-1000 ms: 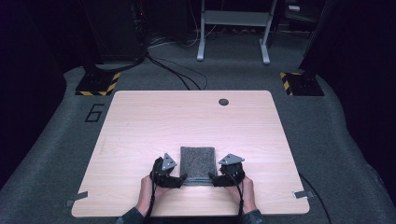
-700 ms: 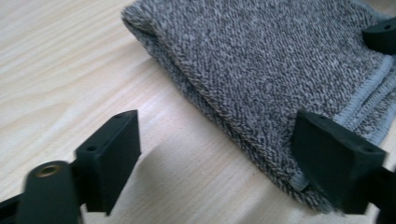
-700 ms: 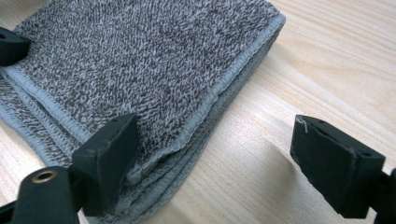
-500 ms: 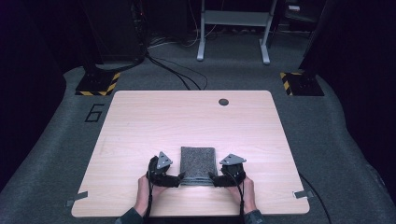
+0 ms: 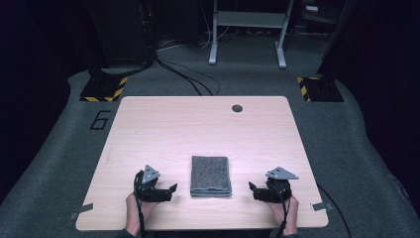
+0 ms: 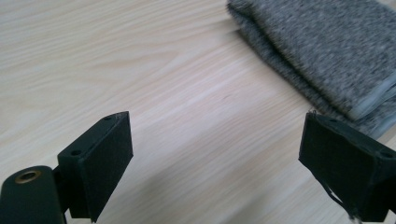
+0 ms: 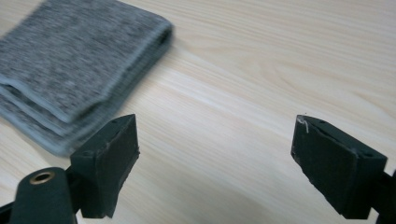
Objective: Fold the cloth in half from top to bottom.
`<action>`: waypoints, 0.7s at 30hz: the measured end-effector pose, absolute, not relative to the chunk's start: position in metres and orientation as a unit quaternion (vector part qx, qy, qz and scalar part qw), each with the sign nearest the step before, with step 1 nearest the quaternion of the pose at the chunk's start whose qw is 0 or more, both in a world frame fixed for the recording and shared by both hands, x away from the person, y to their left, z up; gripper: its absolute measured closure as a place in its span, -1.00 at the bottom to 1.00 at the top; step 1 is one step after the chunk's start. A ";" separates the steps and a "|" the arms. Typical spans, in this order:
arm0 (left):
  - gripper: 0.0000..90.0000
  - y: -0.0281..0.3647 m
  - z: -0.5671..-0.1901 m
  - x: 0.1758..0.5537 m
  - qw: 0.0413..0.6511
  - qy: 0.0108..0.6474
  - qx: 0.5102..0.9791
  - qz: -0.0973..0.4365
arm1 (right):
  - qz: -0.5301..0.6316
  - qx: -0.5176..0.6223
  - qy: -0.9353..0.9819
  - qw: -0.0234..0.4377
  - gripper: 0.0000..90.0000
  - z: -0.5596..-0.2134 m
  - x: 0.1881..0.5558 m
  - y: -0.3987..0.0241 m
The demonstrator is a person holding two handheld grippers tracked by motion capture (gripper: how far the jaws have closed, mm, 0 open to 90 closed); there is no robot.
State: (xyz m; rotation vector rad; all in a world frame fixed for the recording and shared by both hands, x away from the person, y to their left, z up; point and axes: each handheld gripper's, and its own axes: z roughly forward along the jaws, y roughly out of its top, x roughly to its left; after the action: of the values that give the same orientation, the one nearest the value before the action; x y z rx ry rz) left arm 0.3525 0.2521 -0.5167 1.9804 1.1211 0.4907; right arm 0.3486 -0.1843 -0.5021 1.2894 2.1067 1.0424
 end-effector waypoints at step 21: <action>-0.91 0.292 -0.531 0.355 0.329 0.494 0.776 0.213 | 0.323 0.539 0.735 0.254 -0.69 -0.529 0.344 -0.241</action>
State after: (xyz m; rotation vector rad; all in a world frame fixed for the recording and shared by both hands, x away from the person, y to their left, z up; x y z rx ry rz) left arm 0.3549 0.2916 -0.5307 2.0302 1.2921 0.5585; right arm 0.3436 -0.2412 -0.5287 1.4646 1.9973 0.8762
